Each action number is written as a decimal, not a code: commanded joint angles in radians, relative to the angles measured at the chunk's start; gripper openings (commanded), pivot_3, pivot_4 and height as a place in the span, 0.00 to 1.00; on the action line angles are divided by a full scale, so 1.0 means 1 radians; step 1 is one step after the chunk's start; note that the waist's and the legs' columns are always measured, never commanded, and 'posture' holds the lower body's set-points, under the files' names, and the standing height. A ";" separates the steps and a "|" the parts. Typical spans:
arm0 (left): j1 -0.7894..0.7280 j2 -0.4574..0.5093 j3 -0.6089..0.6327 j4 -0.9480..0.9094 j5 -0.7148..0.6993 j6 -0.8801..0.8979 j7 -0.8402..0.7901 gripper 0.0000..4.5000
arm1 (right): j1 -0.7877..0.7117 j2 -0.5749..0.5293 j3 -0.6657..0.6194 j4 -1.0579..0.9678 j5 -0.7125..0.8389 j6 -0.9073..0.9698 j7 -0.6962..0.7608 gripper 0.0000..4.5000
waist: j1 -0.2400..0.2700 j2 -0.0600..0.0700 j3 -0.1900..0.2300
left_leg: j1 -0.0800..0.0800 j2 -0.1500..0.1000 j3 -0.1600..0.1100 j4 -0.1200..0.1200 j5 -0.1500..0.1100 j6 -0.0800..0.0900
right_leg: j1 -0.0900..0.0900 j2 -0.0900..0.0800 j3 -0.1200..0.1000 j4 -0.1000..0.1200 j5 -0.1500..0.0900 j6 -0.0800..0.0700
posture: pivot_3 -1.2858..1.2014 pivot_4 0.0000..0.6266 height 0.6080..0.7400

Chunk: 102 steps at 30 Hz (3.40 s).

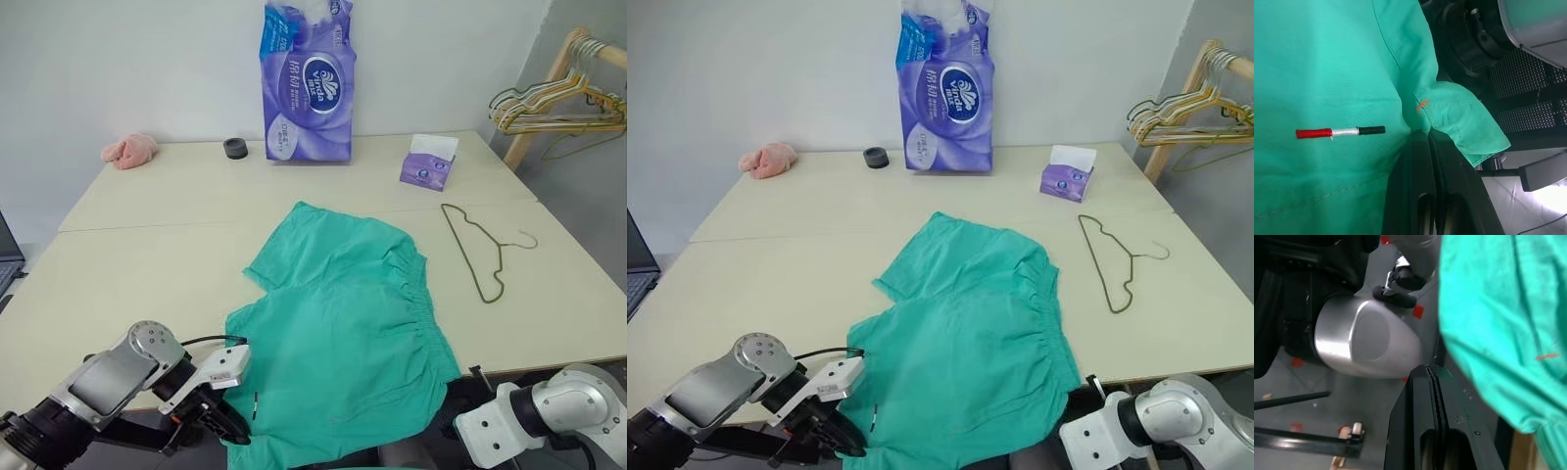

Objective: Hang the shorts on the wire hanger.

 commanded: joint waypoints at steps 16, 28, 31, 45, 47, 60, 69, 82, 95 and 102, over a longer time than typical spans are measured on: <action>0.137 -0.060 0.161 -0.042 -0.100 -0.012 0.142 0.46 | -0.105 0.130 -0.083 -0.024 0.126 0.004 -0.035 0.49 | 0.019 -0.002 0.003 | 0.000 0.000 0.000 0.000 0.000 0.000 | 0.000 0.000 0.000 0.000 0.000 -0.001 | 0.45 0.11 1.00; -0.045 -0.200 0.330 0.055 -0.237 0.084 0.266 0.60 | -0.230 0.220 -0.261 0.020 0.393 0.181 -0.082 0.72 | 0.042 -0.003 0.004 | 0.001 0.000 0.000 0.001 0.000 0.000 | 0.002 0.000 0.000 0.000 0.001 -0.001 | 0.45 0.10 1.00; -0.130 -0.243 0.343 0.082 -0.241 0.106 0.321 0.60 | -0.292 0.279 -0.308 0.039 0.457 0.279 -0.161 0.72 | 0.042 -0.003 0.004 | 0.001 0.000 -0.001 0.001 0.000 0.000 | 0.001 0.000 0.000 0.001 0.003 -0.005 | 0.45 0.11 1.00; -0.383 -0.435 0.229 0.077 -0.103 -0.032 0.434 0.99 | -0.401 0.589 -0.505 0.146 0.323 0.779 -0.807 1.00 | 0.042 -0.003 0.004 | -0.001 -0.001 0.001 0.001 0.000 0.000 | -0.002 0.000 0.002 0.002 0.004 -0.005 | 0.44 0.11 1.00; -0.404 -0.433 0.205 0.068 -0.094 -0.041 0.405 0.99 | -0.434 0.601 -0.543 0.173 0.330 0.848 -0.845 1.00 | 0.041 -0.001 0.005 | -0.001 -0.001 0.001 0.001 0.000 0.000 | -0.002 0.000 0.002 0.002 0.004 -0.005 | 0.43 0.11 1.00; -0.519 -0.435 0.103 0.144 -0.053 -0.122 0.222 0.99 | -0.603 0.556 -0.568 0.552 0.367 1.005 -0.815 1.00 | -0.017 0.004 0.004 | -0.001 -0.002 0.003 0.000 0.000 0.001 | -0.002 0.001 0.003 0.001 0.004 -0.005 | 0.42 0.11 1.00; -0.524 -0.451 0.109 0.211 -0.037 -0.127 0.217 0.99 | -0.674 0.545 -0.470 0.698 0.341 0.936 -0.784 1.00 | -0.041 0.006 0.005 | -0.001 -0.001 0.001 0.000 -0.001 0.002 | -0.002 0.001 0.003 0.001 0.004 -0.004 | 0.43 0.12 1.00; -0.547 -0.489 0.117 0.251 -0.029 -0.136 0.232 1.00 | -0.733 0.466 -0.334 0.898 0.295 0.973 -0.680 0.51 | -0.037 0.006 0.005 | -0.001 -0.001 0.000 0.000 -0.001 0.002 | 0.000 0.001 0.002 0.000 0.004 -0.004 | 0.42 0.11 1.00; -0.566 -0.525 0.138 0.236 -0.031 -0.059 0.341 1.00 | -0.683 0.476 -0.390 0.852 0.254 0.933 -0.775 0.01 | -0.030 0.003 0.004 | -0.001 -0.002 -0.002 0.001 -0.001 0.002 | 0.002 0.000 0.000 -0.002 0.004 -0.003 | 0.42 0.11 1.00; -0.598 -0.561 0.191 0.295 -0.023 -0.057 0.459 1.00 | -0.663 0.340 -0.314 0.813 0.113 0.646 -0.761 0.01 | -0.033 0.006 0.005 | -0.002 -0.003 0.000 0.001 -0.001 0.002 | 0.001 -0.001 0.001 -0.002 0.005 -0.002 | 0.42 0.12 1.00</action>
